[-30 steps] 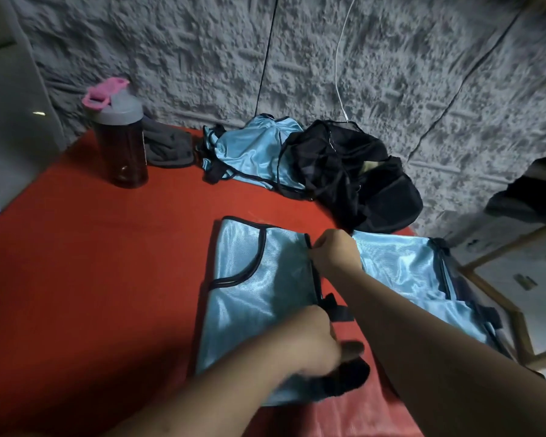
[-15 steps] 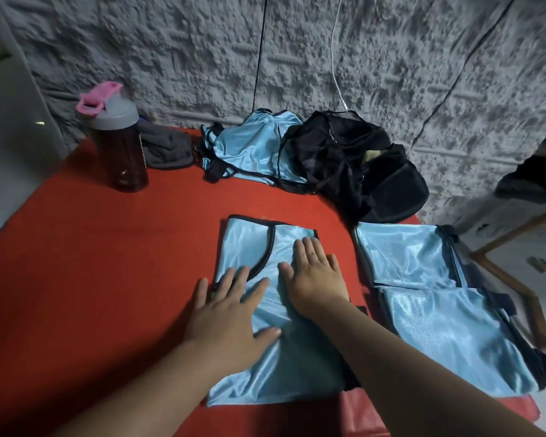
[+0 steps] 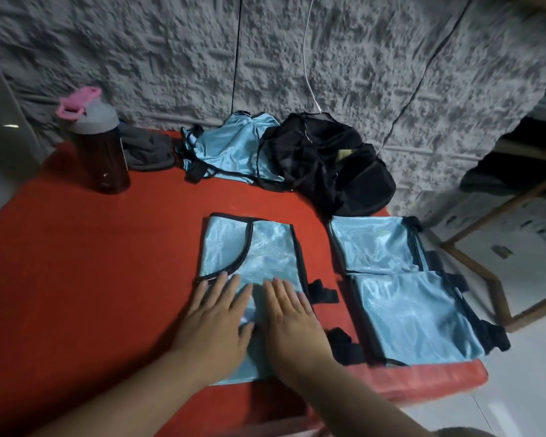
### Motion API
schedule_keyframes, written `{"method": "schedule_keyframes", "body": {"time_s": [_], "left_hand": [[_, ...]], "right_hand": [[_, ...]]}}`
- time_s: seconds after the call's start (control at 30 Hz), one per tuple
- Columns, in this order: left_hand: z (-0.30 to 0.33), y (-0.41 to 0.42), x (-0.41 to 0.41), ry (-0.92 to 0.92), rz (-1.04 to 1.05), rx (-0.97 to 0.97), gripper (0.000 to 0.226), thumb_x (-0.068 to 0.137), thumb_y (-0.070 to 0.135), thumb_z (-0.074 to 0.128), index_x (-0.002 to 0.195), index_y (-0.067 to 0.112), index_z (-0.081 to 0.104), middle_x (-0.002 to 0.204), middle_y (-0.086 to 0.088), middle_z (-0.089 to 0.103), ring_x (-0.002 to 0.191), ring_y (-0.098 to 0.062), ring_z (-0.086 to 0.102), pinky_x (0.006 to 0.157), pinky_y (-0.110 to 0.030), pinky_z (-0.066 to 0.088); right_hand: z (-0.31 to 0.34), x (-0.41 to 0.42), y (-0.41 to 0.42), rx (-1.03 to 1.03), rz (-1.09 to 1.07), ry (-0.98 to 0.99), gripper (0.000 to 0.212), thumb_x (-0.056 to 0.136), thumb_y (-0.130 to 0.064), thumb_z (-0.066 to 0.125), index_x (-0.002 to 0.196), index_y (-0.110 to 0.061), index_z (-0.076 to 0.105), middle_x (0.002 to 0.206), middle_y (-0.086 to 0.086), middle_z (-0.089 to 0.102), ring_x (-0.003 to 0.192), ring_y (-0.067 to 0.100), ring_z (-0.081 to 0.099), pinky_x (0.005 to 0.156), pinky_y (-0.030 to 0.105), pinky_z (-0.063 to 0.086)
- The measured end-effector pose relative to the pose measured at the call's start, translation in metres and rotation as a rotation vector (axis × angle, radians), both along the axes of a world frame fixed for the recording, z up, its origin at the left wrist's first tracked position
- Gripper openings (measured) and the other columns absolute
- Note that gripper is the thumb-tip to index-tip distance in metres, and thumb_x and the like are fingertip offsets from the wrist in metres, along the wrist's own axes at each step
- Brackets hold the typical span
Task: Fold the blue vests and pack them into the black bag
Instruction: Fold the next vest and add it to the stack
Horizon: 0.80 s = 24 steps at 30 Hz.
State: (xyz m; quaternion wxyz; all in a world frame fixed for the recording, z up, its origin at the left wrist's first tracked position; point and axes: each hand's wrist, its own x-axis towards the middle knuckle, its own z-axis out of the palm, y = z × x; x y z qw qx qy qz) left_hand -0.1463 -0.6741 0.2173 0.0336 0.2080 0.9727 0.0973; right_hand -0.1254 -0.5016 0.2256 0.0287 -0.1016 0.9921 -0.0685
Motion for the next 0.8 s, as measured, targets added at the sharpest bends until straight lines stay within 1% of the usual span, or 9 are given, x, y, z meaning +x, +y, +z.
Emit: {"method": "schedule_keyframes", "body": {"time_s": [0.1,0.17,0.33,0.37,0.47,0.5,0.6,0.67,0.8], "left_hand": [[-0.004,-0.005,0.001,-0.020,0.029,0.008,0.070,0.094,0.075,0.014,0.158,0.048,0.004,0.166,0.009,-0.009,0.154,-0.020,-0.016,0.125,-0.045,-0.003],[-0.001,-0.005,0.002,0.003,0.037,-0.008,0.073,0.090,0.081,0.009,0.155,0.052,-0.006,0.165,0.012,-0.019,0.151,-0.020,-0.028,0.124,-0.046,-0.008],[0.006,-0.003,-0.003,-0.056,0.041,-0.058,0.084,0.082,0.088,0.014,0.155,0.052,-0.008,0.168,0.009,-0.013,0.153,-0.022,-0.023,0.124,-0.047,-0.009],[0.012,-0.003,-0.004,-0.074,0.038,-0.046,0.091,0.078,0.092,0.018,0.156,0.051,-0.004,0.169,0.007,-0.009,0.154,-0.022,-0.018,0.124,-0.047,-0.009],[0.033,0.000,-0.019,-0.037,0.080,0.097,0.099,0.074,0.092,0.026,0.158,0.041,0.021,0.169,0.001,0.010,0.156,-0.017,-0.001,0.126,-0.043,-0.004],[0.037,0.001,-0.026,0.007,0.095,0.157,0.095,0.077,0.086,0.026,0.157,0.035,0.029,0.168,-0.001,0.016,0.156,-0.017,0.003,0.127,-0.041,-0.002],[0.034,0.005,-0.055,0.021,0.147,0.250,0.081,0.089,0.063,0.018,0.156,0.020,0.035,0.166,-0.004,0.024,0.156,-0.018,0.008,0.126,-0.034,-0.001],[0.027,0.013,-0.074,-0.032,0.144,0.218,0.069,0.099,0.049,0.021,0.158,0.015,0.026,0.167,-0.006,0.019,0.156,-0.020,0.006,0.126,-0.034,0.000],[0.011,0.027,-0.105,-0.087,0.117,0.043,0.063,0.107,0.044,0.024,0.162,0.015,0.008,0.170,-0.002,0.004,0.156,-0.017,-0.003,0.126,-0.037,-0.002]], "right_hand": [[-0.008,0.014,0.032,0.031,-0.046,-0.067,0.074,0.102,-0.063,0.005,0.163,-0.022,-0.003,0.167,-0.007,-0.014,0.151,0.009,-0.024,0.124,0.040,-0.007],[-0.004,0.017,0.035,0.013,-0.031,-0.031,0.075,0.101,-0.066,0.006,0.162,-0.024,-0.007,0.166,-0.009,-0.020,0.149,0.005,-0.030,0.124,0.038,-0.009],[-0.003,0.014,0.033,0.028,-0.039,-0.097,0.075,0.102,-0.065,0.007,0.161,-0.023,-0.012,0.165,-0.007,-0.024,0.148,0.008,-0.033,0.124,0.041,-0.011],[-0.003,0.012,0.034,0.051,-0.041,-0.091,0.074,0.103,-0.062,0.010,0.162,-0.021,-0.005,0.167,-0.005,-0.017,0.152,0.012,-0.025,0.125,0.044,-0.007],[0.004,0.000,0.026,0.074,-0.046,0.053,0.067,0.098,-0.046,0.034,0.153,-0.010,0.041,0.159,0.007,0.040,0.151,0.023,0.029,0.124,0.047,0.019],[0.005,-0.007,0.021,0.048,-0.018,0.101,0.066,0.096,-0.040,0.039,0.153,-0.008,0.041,0.159,0.009,0.041,0.150,0.024,0.032,0.125,0.044,0.016],[0.009,-0.031,0.006,-0.065,0.021,0.097,0.068,0.103,-0.038,0.026,0.162,-0.011,0.006,0.168,0.004,0.002,0.156,0.021,-0.004,0.122,0.034,-0.012],[0.003,-0.042,0.001,-0.065,-0.013,0.063,0.075,0.097,-0.050,0.005,0.162,-0.013,-0.004,0.168,0.005,-0.008,0.151,0.017,-0.020,0.120,0.033,-0.017],[-0.010,-0.040,-0.002,-0.045,-0.101,0.018,0.077,0.101,-0.056,0.005,0.162,-0.010,0.002,0.170,0.010,-0.004,0.155,0.020,-0.018,0.123,0.043,-0.011]]}}
